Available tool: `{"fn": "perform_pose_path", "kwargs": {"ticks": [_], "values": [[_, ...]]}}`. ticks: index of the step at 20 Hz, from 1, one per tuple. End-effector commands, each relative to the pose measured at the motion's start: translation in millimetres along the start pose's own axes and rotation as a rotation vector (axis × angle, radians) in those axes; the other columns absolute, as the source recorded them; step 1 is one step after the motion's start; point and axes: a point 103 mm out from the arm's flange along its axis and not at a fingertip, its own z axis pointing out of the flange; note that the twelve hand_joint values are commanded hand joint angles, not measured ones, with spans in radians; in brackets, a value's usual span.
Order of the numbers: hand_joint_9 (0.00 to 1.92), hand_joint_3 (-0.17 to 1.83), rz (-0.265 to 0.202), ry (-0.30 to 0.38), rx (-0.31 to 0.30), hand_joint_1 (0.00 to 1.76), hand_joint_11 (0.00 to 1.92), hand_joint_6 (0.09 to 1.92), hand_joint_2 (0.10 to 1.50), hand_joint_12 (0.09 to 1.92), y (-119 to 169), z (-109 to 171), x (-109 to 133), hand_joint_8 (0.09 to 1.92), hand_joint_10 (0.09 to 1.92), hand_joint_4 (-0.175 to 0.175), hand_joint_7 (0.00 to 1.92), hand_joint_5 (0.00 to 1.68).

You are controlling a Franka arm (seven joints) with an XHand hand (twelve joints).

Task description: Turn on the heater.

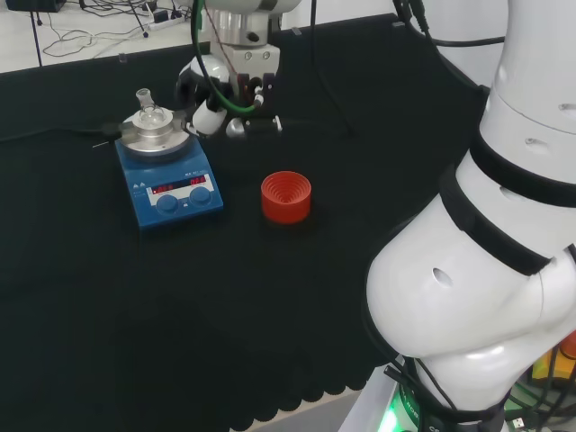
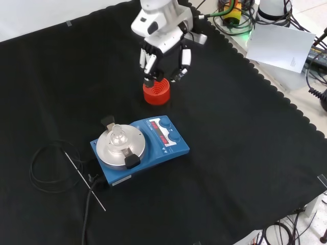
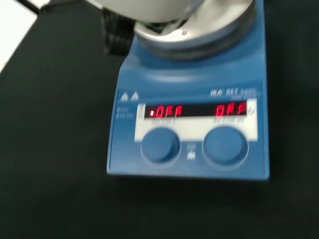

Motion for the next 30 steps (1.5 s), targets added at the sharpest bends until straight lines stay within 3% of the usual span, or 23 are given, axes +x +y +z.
{"fn": "perform_pose_path", "kwargs": {"ticks": [1, 5, 8, 12, 18, 22, 30], "values": [[1.46, 0.76, 0.025, -0.091, 0.18, 1.13, 1.31, 0.66, 0.71, 0.88, -20, 50, 5, 1.04, 0.84, -0.094, 1.27, 0.46], [1.59, 0.75, 0.023, -0.113, 0.217, 1.15, 1.5, 0.67, 0.72, 0.81, -23, 59, 6, 1.18, 1.0, -0.109, 1.4, 0.45], [1.74, 0.76, 0.019, -0.128, 0.241, 1.27, 1.52, 0.71, 0.76, 1.01, -26, 64, 8, 1.31, 1.2, -0.114, 1.55, 0.44], [1.78, 0.9, 0.006, -0.134, 0.278, 1.43, 1.46, 0.8, 0.74, 1.25, -28, 71, 12, 1.39, 1.33, -0.097, 1.64, 0.36], [1.79, 0.98, -0.013, -0.15, 0.338, 1.47, 1.45, 0.83, 0.71, 1.31, -27, 77, 19, 1.41, 1.36, -0.081, 1.66, 0.3], [1.79, 1.02, -0.025, -0.168, 0.355, 1.48, 1.45, 0.76, 0.7, 1.33, -25, 84, 22, 1.42, 1.37, -0.058, 1.67, 0.23], [1.79, 1.04, -0.07, -0.189, 0.393, 1.48, 1.45, 0.62, 0.69, 1.34, -16, 95, 24, 1.42, 1.38, -0.043, 1.67, 0.23]]}}
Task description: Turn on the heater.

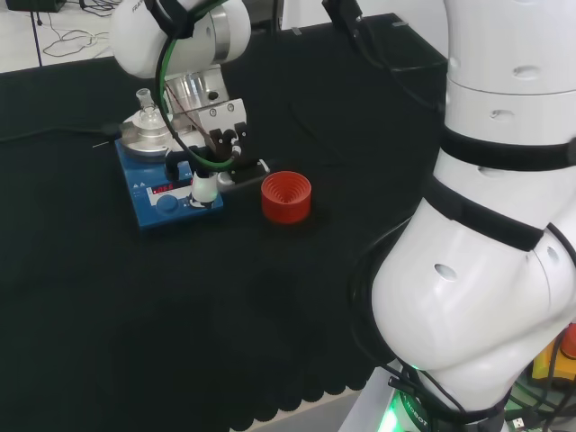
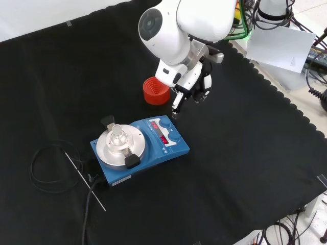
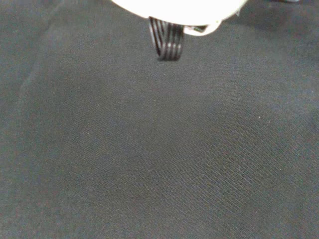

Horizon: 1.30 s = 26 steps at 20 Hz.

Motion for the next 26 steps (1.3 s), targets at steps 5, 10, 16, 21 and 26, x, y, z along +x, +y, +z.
{"fn": "perform_pose_path", "kwargs": {"ticks": [5, 10, 16, 21, 26], "values": [[1.79, 1.04, -0.047, -0.022, 0.041, 1.48, 1.45, 0.59, 0.69, 1.34, 13, 10, 7, 1.43, 1.38, -0.041, 1.67, 0.24], [1.79, 1.04, -0.062, -0.034, 0.077, 1.48, 1.45, 0.58, 0.69, 1.34, 16, 15, 2, 1.43, 1.38, -0.038, 1.67, 0.24], [1.79, 1.04, -0.056, -0.049, 0.088, 1.48, 1.45, 0.57, 0.69, 1.34, 25, 17, 9, 1.43, 1.38, -0.036, 1.68, 0.24], [1.79, 1.05, -0.059, -0.039, 0.094, 1.48, 1.45, 0.56, 0.69, 1.34, 30, 15, 5, 1.43, 1.38, -0.035, 1.68, 0.24], [1.79, 1.05, -0.056, -0.04, 0.096, 1.48, 1.45, 0.55, 0.69, 1.34, 34, 14, 0, 1.43, 1.38, -0.034, 1.68, 0.25]]}}
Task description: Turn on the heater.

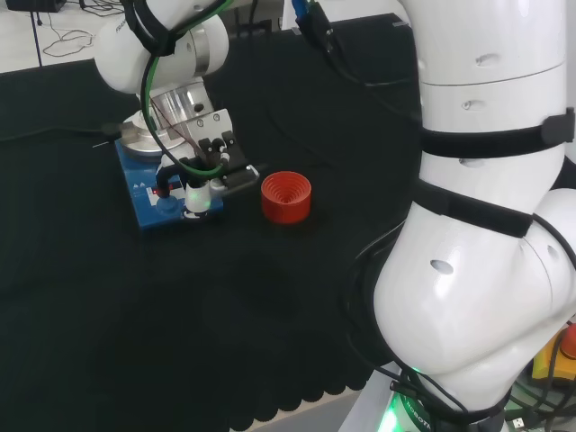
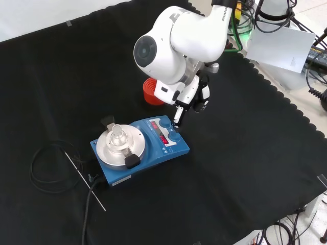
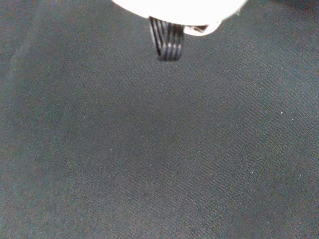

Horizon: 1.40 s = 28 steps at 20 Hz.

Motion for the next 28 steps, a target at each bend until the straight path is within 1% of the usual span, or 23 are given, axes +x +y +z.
{"fn": "perform_pose_path", "kwargs": {"ticks": [1, 5, 8, 12, 15, 19, 22, 28], "values": [[1.79, 1.05, 0.003, -0.003, 0.009, 1.48, 1.45, 0.55, 0.69, 1.34, 3, 0, -6, 1.43, 1.38, -0.034, 1.68, 0.25], [1.79, 1.05, -0.001, 0.008, 0.007, 1.48, 1.45, 0.54, 0.69, 1.34, 3, 1, -10, 1.43, 1.38, -0.034, 1.68, 0.25], [1.79, 1.05, 0.005, 0.011, 0.018, 1.48, 1.45, 0.54, 0.69, 1.34, 5, 0, -11, 1.43, 1.38, -0.033, 1.68, 0.25], [1.79, 1.06, 0.005, 0.006, 0.018, 1.48, 1.45, 0.53, 0.69, 1.34, 12, 0, -14, 1.43, 1.38, -0.033, 1.68, 0.26], [1.79, 1.06, 0.006, 0.007, 0.015, 1.48, 1.45, 0.53, 0.69, 1.34, 11, 1, -17, 1.43, 1.38, -0.034, 1.68, 0.26], [1.79, 1.06, 0.008, 0.002, 0.027, 1.48, 1.45, 0.54, 0.69, 1.34, 14, 2, -14, 1.43, 1.38, -0.034, 1.68, 0.27], [1.79, 1.06, 0.003, 0.008, 0.026, 1.48, 1.45, 0.54, 0.69, 1.34, 14, 3, -16, 1.43, 1.38, -0.034, 1.68, 0.27], [1.79, 1.06, 0.005, -0.001, 0.032, 1.49, 1.45, 0.54, 0.69, 1.34, 16, 5, -12, 1.43, 1.39, -0.034, 1.68, 0.27]]}}
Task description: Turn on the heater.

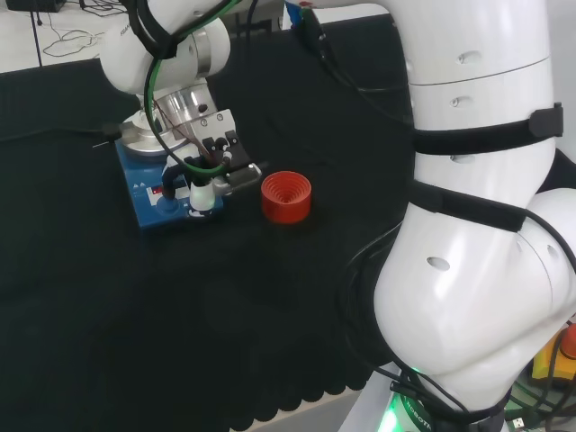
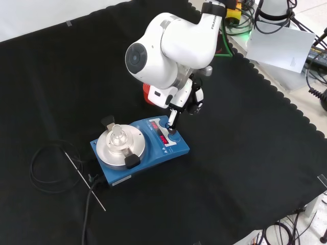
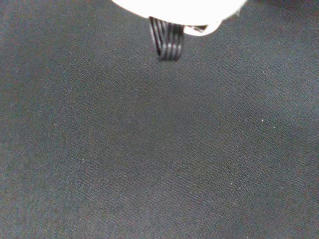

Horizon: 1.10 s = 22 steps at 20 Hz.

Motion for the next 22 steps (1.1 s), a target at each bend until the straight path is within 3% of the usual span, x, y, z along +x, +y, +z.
{"fn": "perform_pose_path", "kwargs": {"ticks": [1, 22], "values": [[1.8, 1.06, -0.002, 0.001, 0.003, 1.49, 1.45, 0.54, 0.69, 1.34, 0.9, 2.2, -0.4, 1.43, 1.39, -0.034, 1.68, 0.27], [1.8, 1.06, 0.012, 0.002, 0.025, 1.48, 1.46, 0.57, 0.69, 1.34, 1.8, 10.3, -4.7, 1.43, 1.38, -0.035, 1.68, 0.29]]}}
